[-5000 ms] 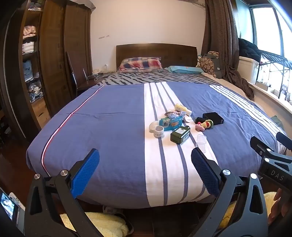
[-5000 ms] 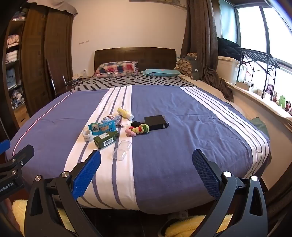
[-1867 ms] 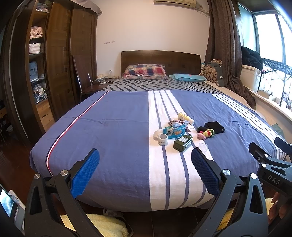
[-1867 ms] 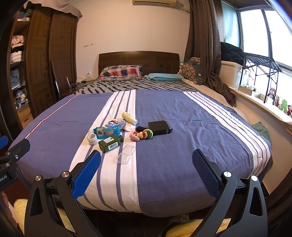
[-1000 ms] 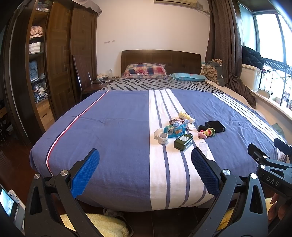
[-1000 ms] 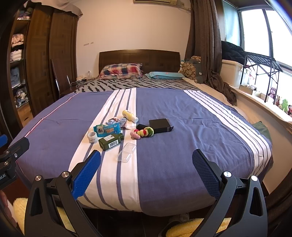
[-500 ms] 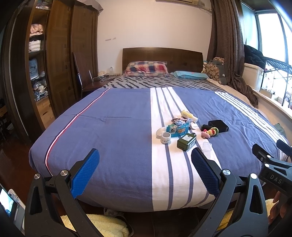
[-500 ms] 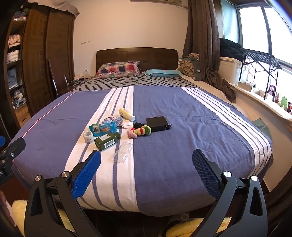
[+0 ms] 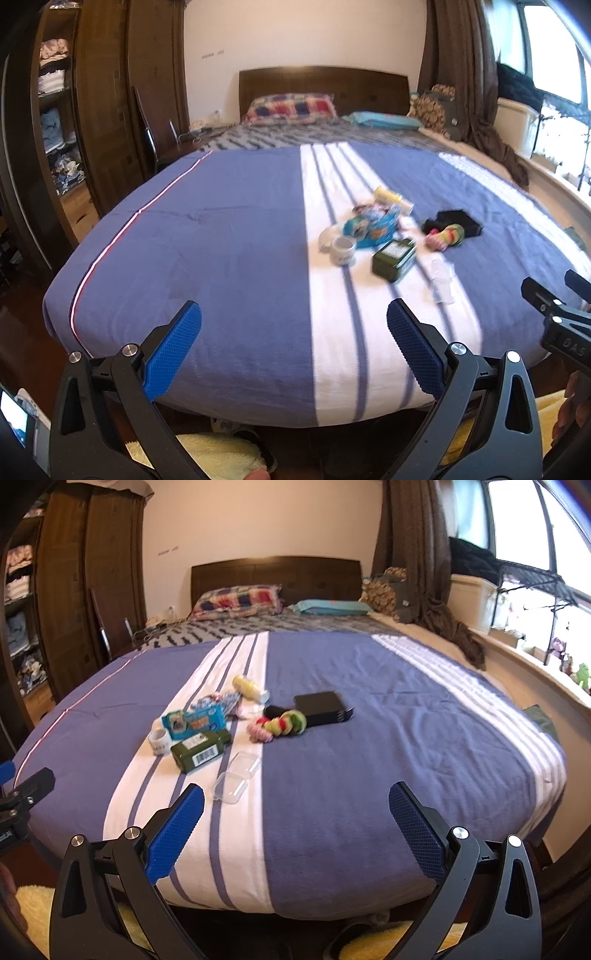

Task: Collect trash
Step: 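Grasp the clear plastic box with the right tool while the left tool grasps the green bottle, then lower both held items over the black bin and open both tools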

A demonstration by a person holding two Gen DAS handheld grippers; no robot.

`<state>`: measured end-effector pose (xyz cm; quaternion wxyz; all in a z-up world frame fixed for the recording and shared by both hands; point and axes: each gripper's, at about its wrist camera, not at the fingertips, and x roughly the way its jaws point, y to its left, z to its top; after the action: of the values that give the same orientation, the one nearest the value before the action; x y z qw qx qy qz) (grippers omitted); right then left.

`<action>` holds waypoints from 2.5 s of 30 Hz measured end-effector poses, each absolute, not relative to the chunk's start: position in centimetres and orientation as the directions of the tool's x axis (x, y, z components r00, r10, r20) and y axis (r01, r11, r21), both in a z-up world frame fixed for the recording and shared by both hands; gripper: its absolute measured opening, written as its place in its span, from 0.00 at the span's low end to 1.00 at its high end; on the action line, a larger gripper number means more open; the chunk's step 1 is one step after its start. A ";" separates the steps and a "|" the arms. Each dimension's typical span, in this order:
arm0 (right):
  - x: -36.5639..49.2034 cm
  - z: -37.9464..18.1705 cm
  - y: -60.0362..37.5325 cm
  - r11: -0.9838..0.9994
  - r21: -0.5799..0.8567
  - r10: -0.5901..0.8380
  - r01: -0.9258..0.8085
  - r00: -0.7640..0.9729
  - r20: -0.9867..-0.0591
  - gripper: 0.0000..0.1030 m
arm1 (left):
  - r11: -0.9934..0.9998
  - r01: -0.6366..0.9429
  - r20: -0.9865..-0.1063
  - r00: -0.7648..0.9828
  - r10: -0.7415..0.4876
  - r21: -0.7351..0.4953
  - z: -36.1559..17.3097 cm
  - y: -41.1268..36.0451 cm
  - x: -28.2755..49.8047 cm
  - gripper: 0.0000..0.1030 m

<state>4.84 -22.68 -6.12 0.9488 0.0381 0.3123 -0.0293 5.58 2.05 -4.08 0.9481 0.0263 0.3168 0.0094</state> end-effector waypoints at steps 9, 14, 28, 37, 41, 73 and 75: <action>9.9 -9.6 -20.7 0.994 0.098 0.033 0.043 0.746 -0.665 0.97 | 0.998 0.024 -0.645 0.764 0.022 0.062 -6.2 2.8 9.2 0.90; 12.2 -11.2 -19.6 0.993 0.112 0.056 0.030 0.720 -0.692 0.90 | 0.999 0.033 -0.651 0.759 0.003 0.043 -6.7 3.8 10.3 0.90; 14.8 -12.9 -19.9 0.997 0.064 0.008 0.049 0.725 -0.688 0.34 | 0.971 0.219 -0.687 0.691 -0.225 -0.097 -8.8 0.7 13.8 0.74; 14.7 -11.6 -23.3 0.997 0.076 0.026 0.034 0.737 -0.675 0.33 | 0.933 0.334 -0.719 0.617 -0.322 -0.131 -11.0 -4.7 17.8 0.64; 14.4 -10.8 -24.3 0.996 0.080 0.030 0.031 0.749 -0.661 0.33 | 0.928 0.347 -0.724 0.605 -0.332 -0.136 -11.6 -6.3 19.5 0.62; 3.6 -7.2 -23.4 0.992 0.105 0.119 -0.072 0.811 -0.573 0.33 | 0.958 0.270 -0.653 0.710 -0.264 -0.093 -7.0 -4.2 6.6 0.45; 2.6 -6.9 -23.2 0.992 0.103 0.124 -0.079 0.816 -0.565 0.33 | 0.959 0.268 -0.647 0.716 -0.262 -0.092 -6.6 -3.9 5.6 0.45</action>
<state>2.56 -23.19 -6.86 0.9521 0.0374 0.2989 0.0532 5.56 -3.95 -6.63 0.9262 0.0043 0.3488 -0.1428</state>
